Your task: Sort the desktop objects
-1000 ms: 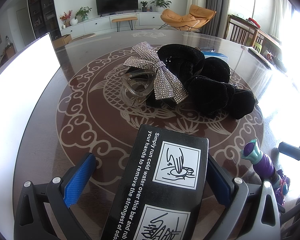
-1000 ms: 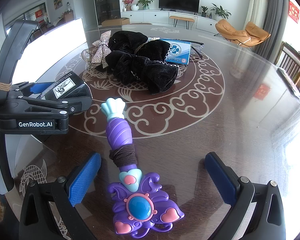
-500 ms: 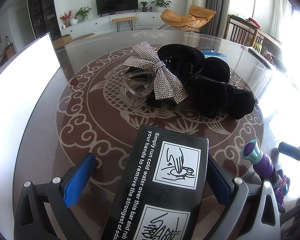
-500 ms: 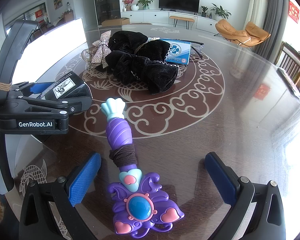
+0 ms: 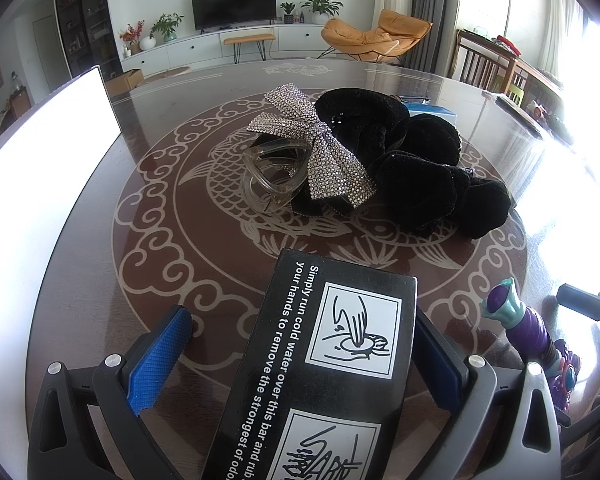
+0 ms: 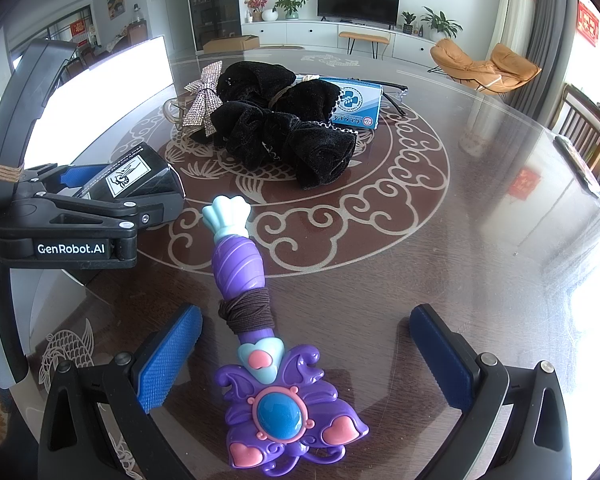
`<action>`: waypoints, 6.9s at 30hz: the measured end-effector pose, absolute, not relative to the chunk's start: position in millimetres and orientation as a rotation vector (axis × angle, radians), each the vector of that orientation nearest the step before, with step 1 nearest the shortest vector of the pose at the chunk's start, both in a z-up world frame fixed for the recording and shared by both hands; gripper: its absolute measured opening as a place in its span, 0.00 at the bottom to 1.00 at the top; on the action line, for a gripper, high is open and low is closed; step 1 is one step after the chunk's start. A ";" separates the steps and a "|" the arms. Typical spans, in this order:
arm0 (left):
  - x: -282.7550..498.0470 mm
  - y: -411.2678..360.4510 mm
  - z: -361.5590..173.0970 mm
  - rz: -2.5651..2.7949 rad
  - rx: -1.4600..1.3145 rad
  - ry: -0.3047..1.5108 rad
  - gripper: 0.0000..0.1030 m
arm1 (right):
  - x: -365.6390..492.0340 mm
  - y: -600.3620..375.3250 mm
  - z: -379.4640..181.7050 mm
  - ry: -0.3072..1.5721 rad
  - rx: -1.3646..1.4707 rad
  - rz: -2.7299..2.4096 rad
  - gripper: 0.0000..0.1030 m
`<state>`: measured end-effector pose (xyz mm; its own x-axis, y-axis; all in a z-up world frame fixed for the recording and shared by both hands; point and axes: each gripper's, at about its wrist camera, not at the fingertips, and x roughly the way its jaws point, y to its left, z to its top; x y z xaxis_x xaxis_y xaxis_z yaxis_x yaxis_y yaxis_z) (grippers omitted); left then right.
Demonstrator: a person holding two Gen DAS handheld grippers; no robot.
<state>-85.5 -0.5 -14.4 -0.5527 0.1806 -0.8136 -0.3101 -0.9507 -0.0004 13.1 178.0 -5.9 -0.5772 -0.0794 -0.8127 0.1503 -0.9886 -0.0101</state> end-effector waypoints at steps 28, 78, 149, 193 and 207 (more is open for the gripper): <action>-86.0 -1.7 -14.1 2.538 -1.306 0.207 1.00 | 13.8 178.4 -5.8 0.117 1.374 -2.678 1.00; -74.4 -30.9 -8.3 2.288 -1.440 0.353 1.00 | -16.2 187.2 4.8 0.169 1.729 -2.388 1.00; 57.3 -375.5 121.9 2.833 -1.194 -0.210 0.56 | 0.8 -18.3 45.7 0.133 1.387 -2.221 0.22; 38.4 -177.3 119.0 2.627 -0.998 -0.034 1.00 | 2.4 104.0 -2.8 0.055 1.407 -2.803 1.00; -73.2 -22.5 -5.4 2.537 -1.308 0.143 1.00 | -17.3 185.7 -15.3 -0.049 1.484 -2.853 1.00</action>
